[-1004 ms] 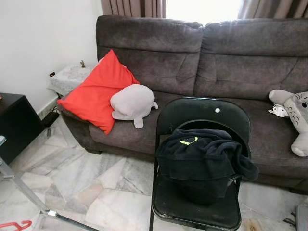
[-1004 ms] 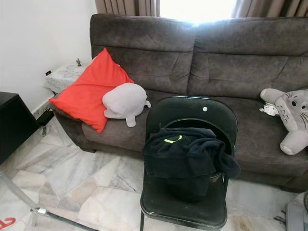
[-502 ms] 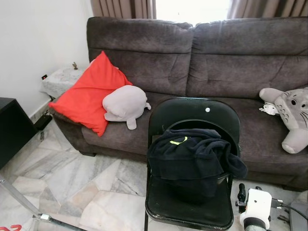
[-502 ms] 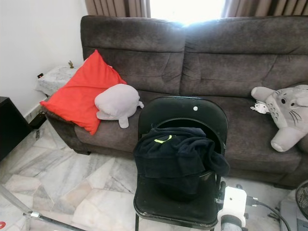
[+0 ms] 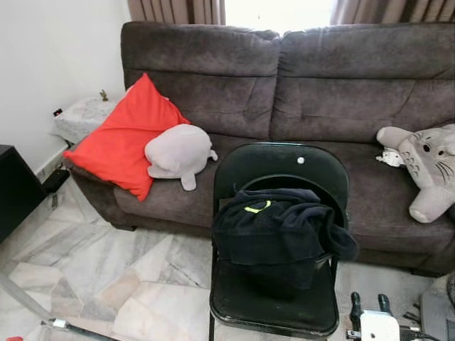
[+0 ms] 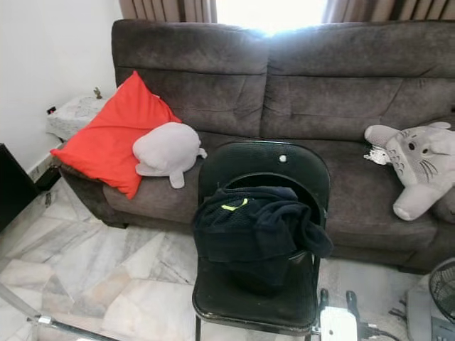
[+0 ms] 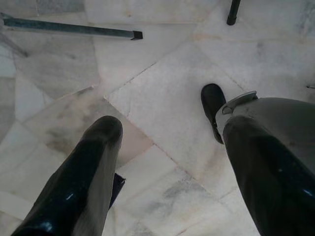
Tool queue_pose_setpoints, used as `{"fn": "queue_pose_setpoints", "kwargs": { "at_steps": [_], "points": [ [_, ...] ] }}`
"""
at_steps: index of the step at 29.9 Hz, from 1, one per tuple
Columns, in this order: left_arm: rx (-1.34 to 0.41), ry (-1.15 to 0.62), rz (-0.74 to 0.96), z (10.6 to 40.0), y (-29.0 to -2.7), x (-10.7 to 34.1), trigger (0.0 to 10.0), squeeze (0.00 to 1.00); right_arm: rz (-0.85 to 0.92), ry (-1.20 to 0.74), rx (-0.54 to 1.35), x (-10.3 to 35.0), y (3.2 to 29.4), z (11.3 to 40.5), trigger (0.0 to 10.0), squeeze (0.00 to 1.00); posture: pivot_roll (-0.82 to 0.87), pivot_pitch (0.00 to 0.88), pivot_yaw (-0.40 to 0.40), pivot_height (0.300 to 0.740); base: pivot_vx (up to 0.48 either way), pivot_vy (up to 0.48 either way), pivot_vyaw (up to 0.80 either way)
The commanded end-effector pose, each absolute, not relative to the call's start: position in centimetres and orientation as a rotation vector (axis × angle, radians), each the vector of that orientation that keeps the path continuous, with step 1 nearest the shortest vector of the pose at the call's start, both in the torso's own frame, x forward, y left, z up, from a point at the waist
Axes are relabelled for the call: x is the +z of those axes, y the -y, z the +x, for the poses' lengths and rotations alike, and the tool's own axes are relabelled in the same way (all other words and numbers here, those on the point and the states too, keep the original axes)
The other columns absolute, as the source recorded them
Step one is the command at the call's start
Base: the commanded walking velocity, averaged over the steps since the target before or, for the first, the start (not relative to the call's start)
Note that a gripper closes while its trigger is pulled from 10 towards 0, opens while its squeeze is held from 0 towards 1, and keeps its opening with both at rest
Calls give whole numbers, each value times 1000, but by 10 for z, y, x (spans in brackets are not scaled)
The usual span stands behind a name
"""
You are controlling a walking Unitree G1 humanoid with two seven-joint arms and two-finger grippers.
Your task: Hang hanger
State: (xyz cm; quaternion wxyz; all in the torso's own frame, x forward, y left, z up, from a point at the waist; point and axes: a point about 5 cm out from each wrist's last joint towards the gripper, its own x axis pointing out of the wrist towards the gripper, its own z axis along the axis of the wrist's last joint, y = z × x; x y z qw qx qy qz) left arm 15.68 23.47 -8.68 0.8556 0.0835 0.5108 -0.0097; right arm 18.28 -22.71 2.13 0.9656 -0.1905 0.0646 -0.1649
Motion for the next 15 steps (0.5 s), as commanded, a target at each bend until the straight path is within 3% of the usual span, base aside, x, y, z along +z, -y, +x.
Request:
{"fn": "queue_pose_setpoints", "kwargs": {
  "at_steps": [1,4,12,13,14,15],
  "points": [
    [-15,-1094,195,152,-241,-87,10000,0,-428,-108,-316,33,227,192,10000,1000,-54,0,79,740,0,0,0],
    [-17,-1093,193,151,-240,-88,10000,0,-481,-119,-197,35,222,202,10000,1000,-58,0,77,740,0,0,0],
    [-28,-1094,196,150,-239,-88,10000,0,-541,-130,-90,34,212,215,10000,1000,-51,0,72,740,0,0,0],
    [-30,-1096,198,149,-239,-89,10000,0,-552,-123,-73,35,209,218,10000,196,-54,0,72,740,0,0,0],
    [-31,-1097,200,149,-239,-89,10000,0,-559,-118,-63,36,208,220,10000,196,-54,0,72,740,0,0,0],
    [-34,-1099,201,149,-239,-89,10000,0,-589,-109,-28,38,205,223,10000,0,-55,0,71,740,0,0,0]
  ]
}}
